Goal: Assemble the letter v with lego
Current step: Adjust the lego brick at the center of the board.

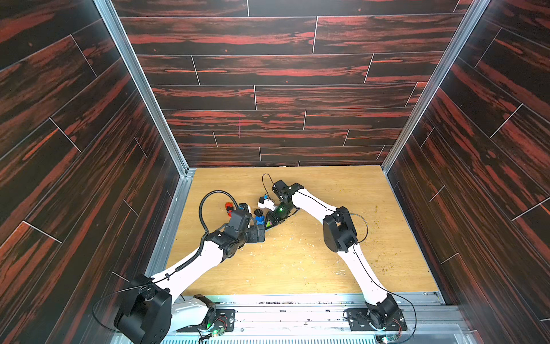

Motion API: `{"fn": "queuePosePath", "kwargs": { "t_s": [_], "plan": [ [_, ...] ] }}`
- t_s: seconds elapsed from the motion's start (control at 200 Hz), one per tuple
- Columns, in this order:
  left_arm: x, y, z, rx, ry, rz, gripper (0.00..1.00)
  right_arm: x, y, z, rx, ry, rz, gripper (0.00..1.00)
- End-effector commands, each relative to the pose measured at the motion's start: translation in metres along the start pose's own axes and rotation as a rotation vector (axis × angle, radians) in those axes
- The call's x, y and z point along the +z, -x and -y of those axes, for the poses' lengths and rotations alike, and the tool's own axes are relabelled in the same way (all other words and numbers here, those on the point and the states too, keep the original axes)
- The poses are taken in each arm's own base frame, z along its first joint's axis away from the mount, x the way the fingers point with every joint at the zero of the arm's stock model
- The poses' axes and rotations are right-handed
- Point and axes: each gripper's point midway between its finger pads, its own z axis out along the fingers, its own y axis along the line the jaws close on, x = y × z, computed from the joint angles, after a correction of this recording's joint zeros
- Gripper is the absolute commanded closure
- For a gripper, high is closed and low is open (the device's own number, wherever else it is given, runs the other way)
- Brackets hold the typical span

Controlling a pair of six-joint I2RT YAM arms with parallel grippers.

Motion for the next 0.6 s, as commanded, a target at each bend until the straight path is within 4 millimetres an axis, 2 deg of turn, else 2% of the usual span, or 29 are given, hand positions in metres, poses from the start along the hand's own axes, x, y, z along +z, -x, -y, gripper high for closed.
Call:
{"fn": "queuePosePath", "kwargs": {
  "t_s": [0.0, 0.311, 0.331, 0.341, 0.356, 0.371, 0.596],
  "plan": [
    [-0.001, -0.002, -0.002, 0.021, 0.016, -0.014, 0.0, 0.016, -0.019, 0.016, 0.059, -0.002, -0.067, 0.67],
    [-0.001, -0.003, -0.002, 0.02, 0.017, -0.015, 0.0, 0.015, -0.018, 0.024, 0.071, -0.022, -0.06, 0.61],
    [-0.001, -0.002, -0.002, 0.021, 0.017, -0.015, 0.0, 0.014, -0.017, 0.025, 0.073, -0.025, -0.058, 0.53],
    [-0.001, -0.003, -0.002, 0.022, 0.017, -0.015, 0.0, 0.014, -0.017, 0.025, 0.072, -0.025, -0.056, 0.39],
    [-0.001, -0.003, -0.002, 0.021, 0.017, -0.015, 0.0, 0.014, -0.016, 0.025, 0.071, -0.026, -0.054, 0.11],
    [-0.001, -0.002, -0.002, 0.021, 0.017, -0.015, 0.0, 0.013, -0.015, 0.024, 0.07, -0.028, -0.052, 0.03],
    [0.002, -0.004, -0.003, 0.023, 0.022, -0.021, 0.0, 0.005, -0.007, 0.034, 0.071, -0.087, -0.02, 0.02]
  ]
}}
